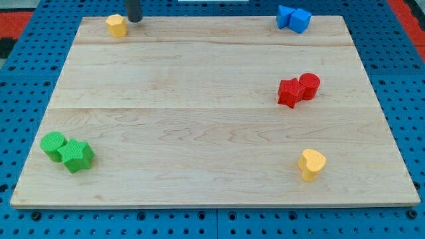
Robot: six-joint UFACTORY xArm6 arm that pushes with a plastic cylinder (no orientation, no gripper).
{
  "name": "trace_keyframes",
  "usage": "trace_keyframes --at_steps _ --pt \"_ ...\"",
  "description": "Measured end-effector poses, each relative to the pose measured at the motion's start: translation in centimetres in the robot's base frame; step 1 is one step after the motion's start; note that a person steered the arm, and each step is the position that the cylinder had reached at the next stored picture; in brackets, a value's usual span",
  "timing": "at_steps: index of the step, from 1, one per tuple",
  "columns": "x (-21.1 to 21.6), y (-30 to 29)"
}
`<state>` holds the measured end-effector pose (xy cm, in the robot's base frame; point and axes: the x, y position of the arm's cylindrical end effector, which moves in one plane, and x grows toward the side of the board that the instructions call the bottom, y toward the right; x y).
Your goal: Push the yellow hexagon towards the center
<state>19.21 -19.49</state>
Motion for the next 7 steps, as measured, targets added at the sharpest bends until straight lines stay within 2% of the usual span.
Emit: trace_keyframes --at_steps 1,3,5,7 --pt "0.0 -7.2" --pt "0.9 -4.0" --pt "4.6 -4.3" --pt "6.3 -0.6"
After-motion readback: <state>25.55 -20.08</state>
